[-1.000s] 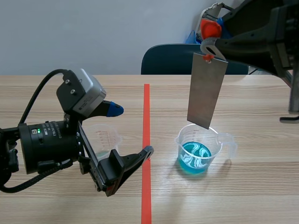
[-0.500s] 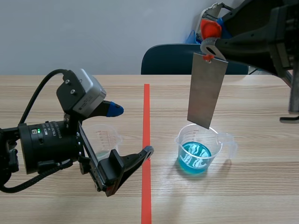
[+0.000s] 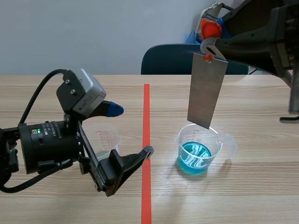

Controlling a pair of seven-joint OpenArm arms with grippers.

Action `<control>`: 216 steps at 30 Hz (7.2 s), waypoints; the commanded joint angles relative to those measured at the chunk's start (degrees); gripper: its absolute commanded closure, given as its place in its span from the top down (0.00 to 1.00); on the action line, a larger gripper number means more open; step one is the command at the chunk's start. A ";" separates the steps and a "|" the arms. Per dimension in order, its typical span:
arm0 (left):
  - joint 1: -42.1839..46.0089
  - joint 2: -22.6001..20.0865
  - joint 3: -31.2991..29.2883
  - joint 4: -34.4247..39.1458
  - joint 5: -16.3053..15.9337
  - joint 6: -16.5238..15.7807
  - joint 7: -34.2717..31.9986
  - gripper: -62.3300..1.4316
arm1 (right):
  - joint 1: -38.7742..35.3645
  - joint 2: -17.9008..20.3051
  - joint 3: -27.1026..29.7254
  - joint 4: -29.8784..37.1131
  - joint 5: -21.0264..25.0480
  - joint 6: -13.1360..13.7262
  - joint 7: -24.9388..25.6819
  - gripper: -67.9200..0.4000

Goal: Do the redox reaction experiment

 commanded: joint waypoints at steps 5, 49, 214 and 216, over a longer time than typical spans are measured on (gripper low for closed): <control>-0.04 0.15 -0.42 0.46 -0.15 0.09 -0.79 1.00 | 0.68 0.59 0.72 0.26 0.61 0.35 0.20 0.01; -2.86 12.81 -0.42 -2.29 8.66 -0.11 -0.92 0.07 | 0.68 0.57 0.72 0.26 0.63 0.35 -0.17 0.01; 36.15 -16.98 -0.20 19.21 -11.34 51.54 -26.32 1.00 | 0.66 0.57 0.72 0.26 1.53 0.35 -0.83 0.01; 36.15 -16.98 -0.20 19.21 -11.34 51.54 -26.32 1.00 | 0.66 0.57 0.72 0.26 1.53 0.35 -0.83 0.02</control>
